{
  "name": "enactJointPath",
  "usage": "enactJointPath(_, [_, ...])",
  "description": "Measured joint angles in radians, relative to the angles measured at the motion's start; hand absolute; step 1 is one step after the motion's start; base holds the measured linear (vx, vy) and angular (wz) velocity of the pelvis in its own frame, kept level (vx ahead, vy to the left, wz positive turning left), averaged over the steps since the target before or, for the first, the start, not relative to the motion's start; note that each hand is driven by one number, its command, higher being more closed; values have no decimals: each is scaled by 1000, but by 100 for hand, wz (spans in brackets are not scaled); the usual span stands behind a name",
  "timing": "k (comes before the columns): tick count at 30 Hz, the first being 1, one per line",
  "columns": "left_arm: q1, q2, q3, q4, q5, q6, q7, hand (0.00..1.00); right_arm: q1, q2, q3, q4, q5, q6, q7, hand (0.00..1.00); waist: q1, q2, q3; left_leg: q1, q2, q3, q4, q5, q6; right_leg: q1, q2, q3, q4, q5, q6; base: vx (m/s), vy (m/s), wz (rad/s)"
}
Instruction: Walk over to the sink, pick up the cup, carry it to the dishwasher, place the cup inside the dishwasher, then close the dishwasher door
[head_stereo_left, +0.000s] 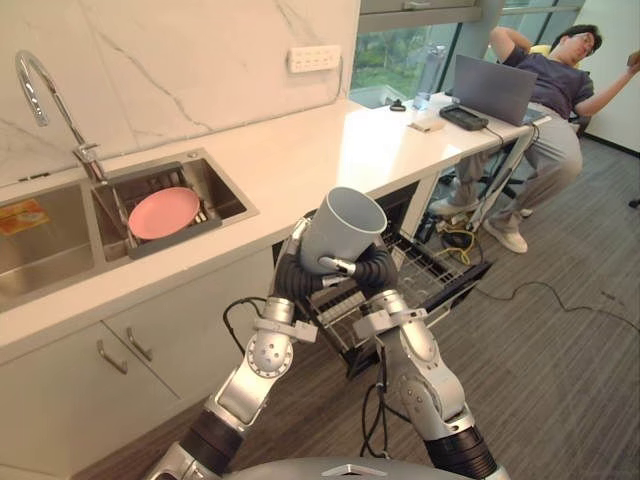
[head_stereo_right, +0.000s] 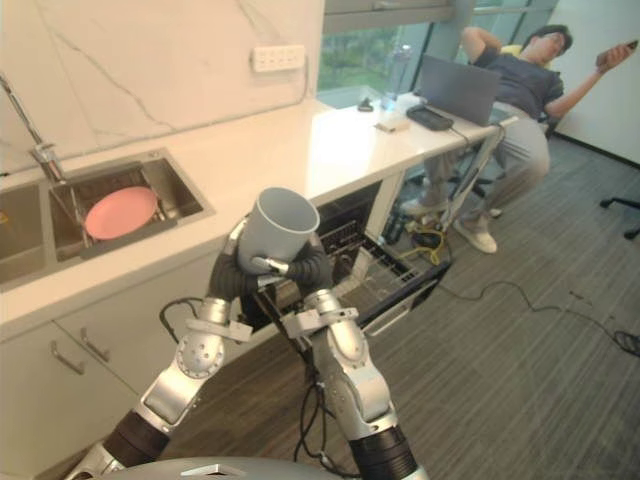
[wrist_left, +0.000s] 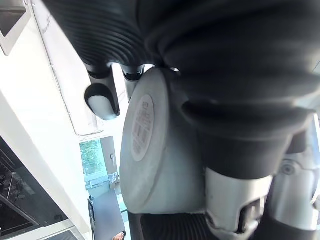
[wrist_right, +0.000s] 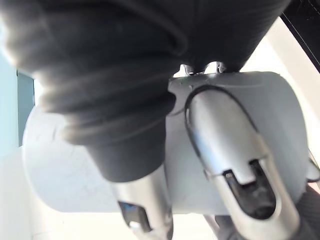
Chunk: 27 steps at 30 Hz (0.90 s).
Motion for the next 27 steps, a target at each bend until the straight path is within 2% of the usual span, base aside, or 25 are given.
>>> enactJointPath(10, [0, 11, 0, 0, 46, 22, 26, 100, -5, 0, 36, -2, 1, -1, -88, 100, -1, 2, -2, -4, 0, 2, 0, -4, -7, 0, 1, 0, -13, 6, -1, 0, 0, 0])
enactJointPath(17, [-11, 15, -9, -5, 44, 59, 26, 100, -7, 1, 48, -5, 0, -1, -149, 100, -2, 17, -19, -19, 0, 1, 0, 0, -1, -11, 2, 0, -17, 11, -5, 0, 0, 0])
enactJointPath(18, [-17, 15, -10, -6, 42, 67, 26, 0, -12, 1, 48, -5, 0, -1, -157, 100, -2, 19, -20, -21, 0, 2, 0, 2, -2, -13, 2, 2, -18, 14, -3, 0, 0, 0])
enactJointPath(23, [-14, 16, -46, -21, 33, 86, 16, 0, -50, 4, 13, -5, -23, -13, -210, 100, -6, 19, -20, -20, 0, 1, 0, 3, -3, -12, 3, 2, -18, 14, -3, 0, 0, 0])
enactJointPath(27, [-14, 16, -50, -38, 27, 96, 12, 0, -50, 15, 6, -7, -32, -29, -214, 100, -10, 20, -20, -19, 0, 1, 0, 3, -3, -11, 3, 3, -18, 11, 1, 0, 0, 0])
